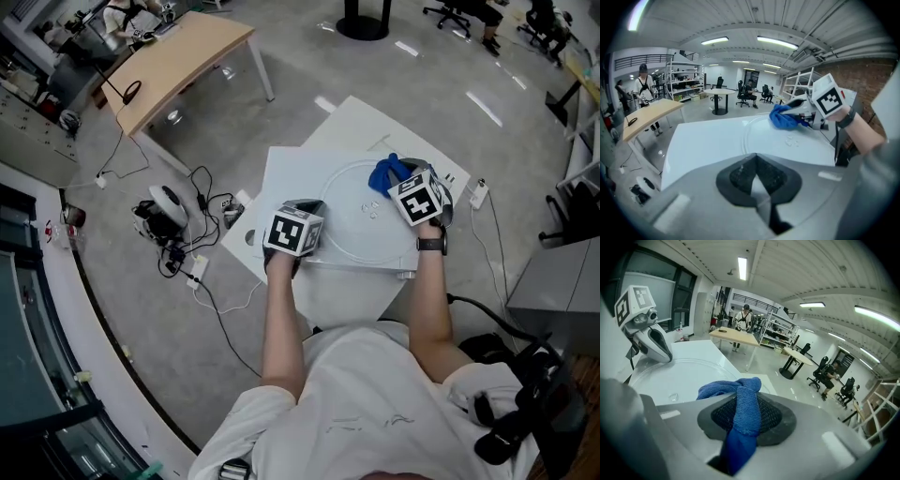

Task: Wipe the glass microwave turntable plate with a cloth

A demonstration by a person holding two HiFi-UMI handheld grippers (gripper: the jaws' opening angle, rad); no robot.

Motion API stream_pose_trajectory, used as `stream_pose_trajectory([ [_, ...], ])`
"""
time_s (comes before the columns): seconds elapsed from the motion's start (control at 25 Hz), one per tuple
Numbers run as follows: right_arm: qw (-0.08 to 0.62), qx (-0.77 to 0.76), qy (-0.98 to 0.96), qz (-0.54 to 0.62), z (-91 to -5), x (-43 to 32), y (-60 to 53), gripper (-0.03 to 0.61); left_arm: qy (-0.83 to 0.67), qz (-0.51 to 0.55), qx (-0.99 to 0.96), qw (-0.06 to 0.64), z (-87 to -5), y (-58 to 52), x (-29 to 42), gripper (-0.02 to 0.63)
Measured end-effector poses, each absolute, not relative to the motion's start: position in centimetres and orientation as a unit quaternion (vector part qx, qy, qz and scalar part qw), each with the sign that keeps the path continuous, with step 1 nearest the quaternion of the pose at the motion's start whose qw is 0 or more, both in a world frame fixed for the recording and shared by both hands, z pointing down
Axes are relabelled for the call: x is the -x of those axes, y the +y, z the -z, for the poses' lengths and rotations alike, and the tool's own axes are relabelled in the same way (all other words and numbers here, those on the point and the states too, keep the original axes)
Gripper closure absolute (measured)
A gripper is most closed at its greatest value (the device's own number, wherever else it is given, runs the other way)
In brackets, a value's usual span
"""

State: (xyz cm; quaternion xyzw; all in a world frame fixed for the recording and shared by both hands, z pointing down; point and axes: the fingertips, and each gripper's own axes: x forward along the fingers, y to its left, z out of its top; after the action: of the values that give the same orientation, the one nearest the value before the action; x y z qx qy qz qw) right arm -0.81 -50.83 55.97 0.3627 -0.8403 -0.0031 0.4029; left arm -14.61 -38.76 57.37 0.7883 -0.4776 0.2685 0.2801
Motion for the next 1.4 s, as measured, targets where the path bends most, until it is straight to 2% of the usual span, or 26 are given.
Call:
stream_pose_trajectory([
  [0.28, 0.418, -0.364, -0.832, -0.025, -55.7, -4.0, -48.2, 0.477, -0.474, -0.278, -0.791, 0.269, -57.1, -38.7, 14.6, 0.612],
  [0.64, 0.466, -0.235, -0.851, -0.064, -56.5, -5.5, -40.8, 0.483, -0.465, -0.284, -0.796, 0.264, -57.1, -38.6, 14.3, 0.612],
  [0.84, 0.466, -0.164, -0.867, -0.065, -57.3, -4.1, -38.0, 0.486, -0.471, -0.287, -0.793, 0.257, -56.8, -38.8, 14.6, 0.612],
  [1.04, 0.497, -0.139, -0.855, -0.043, -56.8, -2.1, -36.7, 0.486, -0.472, -0.286, -0.793, 0.258, -56.7, -38.9, 14.5, 0.612],
  [1.4, 0.484, 0.006, -0.875, 0.021, -56.6, 6.5, -32.5, 0.484, -0.473, -0.289, -0.791, 0.258, -56.7, -38.8, 14.2, 0.612],
])
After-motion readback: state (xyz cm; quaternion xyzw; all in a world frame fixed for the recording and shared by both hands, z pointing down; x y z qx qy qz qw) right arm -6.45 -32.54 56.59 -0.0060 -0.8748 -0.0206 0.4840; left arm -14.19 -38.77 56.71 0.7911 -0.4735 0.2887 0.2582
